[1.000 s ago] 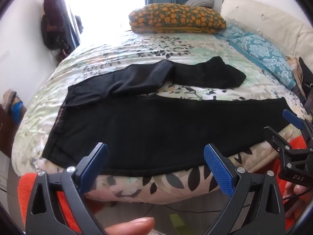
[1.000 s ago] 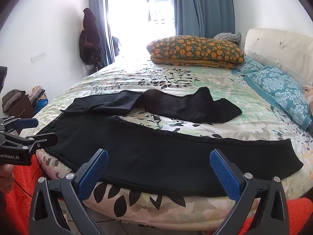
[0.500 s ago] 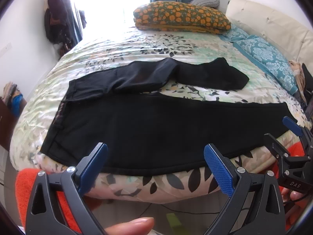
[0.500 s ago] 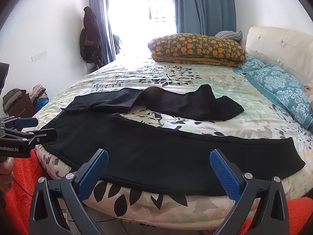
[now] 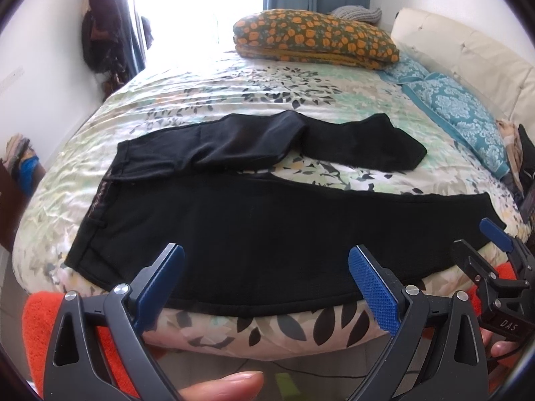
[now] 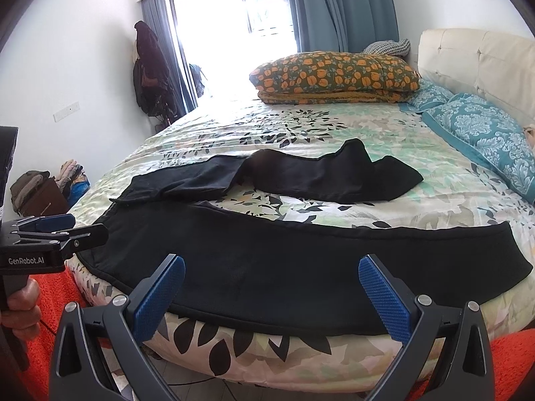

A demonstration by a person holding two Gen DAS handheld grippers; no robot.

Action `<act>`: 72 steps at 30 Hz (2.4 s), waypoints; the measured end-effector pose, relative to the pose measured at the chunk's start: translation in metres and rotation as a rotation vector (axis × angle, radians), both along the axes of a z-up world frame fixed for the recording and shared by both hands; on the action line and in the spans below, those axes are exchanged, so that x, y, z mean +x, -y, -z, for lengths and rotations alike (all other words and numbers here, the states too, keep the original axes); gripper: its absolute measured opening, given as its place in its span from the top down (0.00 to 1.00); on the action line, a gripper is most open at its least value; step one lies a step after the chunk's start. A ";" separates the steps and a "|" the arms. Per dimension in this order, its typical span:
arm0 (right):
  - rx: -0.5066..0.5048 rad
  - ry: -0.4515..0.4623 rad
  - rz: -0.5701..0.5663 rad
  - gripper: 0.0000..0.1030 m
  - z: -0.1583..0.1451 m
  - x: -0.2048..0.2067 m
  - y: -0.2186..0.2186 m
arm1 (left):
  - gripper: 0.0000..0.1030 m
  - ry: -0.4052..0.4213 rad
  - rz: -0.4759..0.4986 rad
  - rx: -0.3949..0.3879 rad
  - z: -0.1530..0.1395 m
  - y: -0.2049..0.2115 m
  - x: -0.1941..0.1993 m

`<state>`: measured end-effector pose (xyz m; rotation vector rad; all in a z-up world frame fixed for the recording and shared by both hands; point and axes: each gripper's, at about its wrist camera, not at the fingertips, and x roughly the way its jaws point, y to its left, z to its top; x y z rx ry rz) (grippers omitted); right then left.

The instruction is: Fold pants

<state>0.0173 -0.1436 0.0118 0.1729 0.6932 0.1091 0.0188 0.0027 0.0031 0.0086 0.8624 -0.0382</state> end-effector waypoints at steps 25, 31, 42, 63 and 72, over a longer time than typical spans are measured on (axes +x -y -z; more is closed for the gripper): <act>-0.042 -0.048 -0.018 0.00 0.021 0.009 -0.004 | 0.03 -0.066 0.002 0.000 0.020 0.002 0.009; -0.044 -0.039 -0.018 0.00 0.019 0.006 -0.005 | 0.03 -0.062 0.006 0.001 0.018 0.003 0.004; 0.068 -0.068 0.002 0.00 0.009 0.024 0.028 | 0.03 0.027 0.004 0.002 -0.007 0.006 0.020; -0.075 -0.565 0.040 0.00 0.124 0.389 0.262 | 0.03 -0.144 -0.091 0.052 0.054 -0.004 0.071; -0.444 -0.474 0.091 0.95 0.101 0.415 0.270 | 0.03 -0.218 -0.097 0.035 0.080 0.001 0.091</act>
